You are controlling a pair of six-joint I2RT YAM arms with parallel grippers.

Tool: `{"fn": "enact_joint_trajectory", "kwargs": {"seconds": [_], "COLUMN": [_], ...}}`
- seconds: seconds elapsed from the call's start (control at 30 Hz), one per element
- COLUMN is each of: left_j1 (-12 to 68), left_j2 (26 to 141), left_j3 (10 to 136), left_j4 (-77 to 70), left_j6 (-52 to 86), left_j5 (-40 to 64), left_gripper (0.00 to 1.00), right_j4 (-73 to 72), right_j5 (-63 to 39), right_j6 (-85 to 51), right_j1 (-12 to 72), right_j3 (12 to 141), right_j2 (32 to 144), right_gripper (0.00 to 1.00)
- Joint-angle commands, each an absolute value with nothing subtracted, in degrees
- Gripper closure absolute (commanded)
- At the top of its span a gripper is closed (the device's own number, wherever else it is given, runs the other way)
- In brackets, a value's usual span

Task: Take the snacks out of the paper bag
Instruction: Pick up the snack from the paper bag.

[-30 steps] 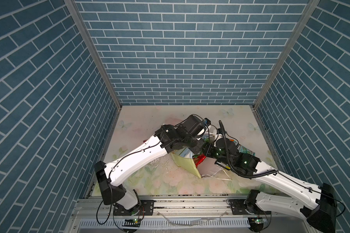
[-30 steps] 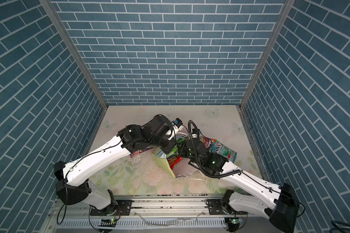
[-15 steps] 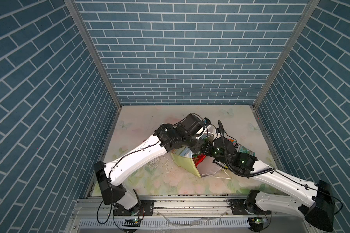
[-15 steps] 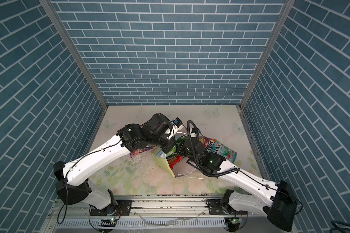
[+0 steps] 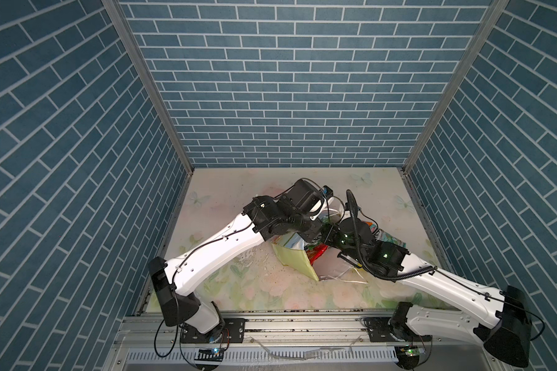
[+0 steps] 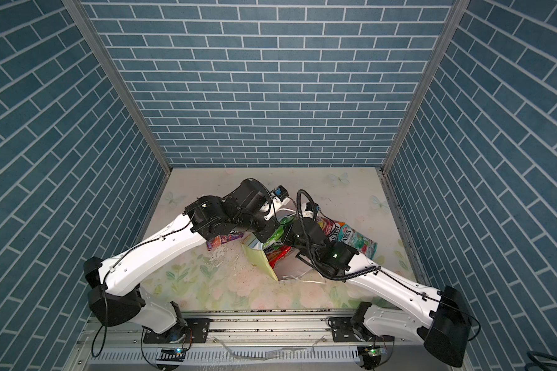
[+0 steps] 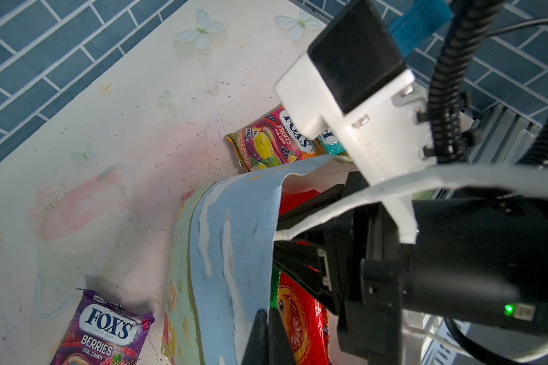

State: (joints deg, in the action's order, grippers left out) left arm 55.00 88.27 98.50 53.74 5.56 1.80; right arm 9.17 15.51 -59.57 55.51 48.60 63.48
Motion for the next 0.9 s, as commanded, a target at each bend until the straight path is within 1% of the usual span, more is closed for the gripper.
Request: {"fn": "enact_joint_trajectory", "kwargs": {"seconds": [0.0,0.6,0.87], "left_j1": [53.7,51.9,51.2], "left_j2": [86.2,85.1,84.0], "left_j3": [98.8,96.7,96.2], "left_j4": [53.3,52.5,52.4], "left_j6": [6.0,7.7,7.7], "left_j5": [2.4,2.4,2.0], "left_gripper": [1.0,1.0,1.0], "right_j4": [10.8,11.3,13.9], "right_j5": [17.8,16.5,17.0], "right_j6": [-60.0,-52.6,-50.6], "right_j1": [55.8,55.7,55.8], "right_j3": [49.7,53.1,54.9], "right_j2": [62.2,59.0,55.8], "right_gripper": [1.0,1.0,1.0]}}
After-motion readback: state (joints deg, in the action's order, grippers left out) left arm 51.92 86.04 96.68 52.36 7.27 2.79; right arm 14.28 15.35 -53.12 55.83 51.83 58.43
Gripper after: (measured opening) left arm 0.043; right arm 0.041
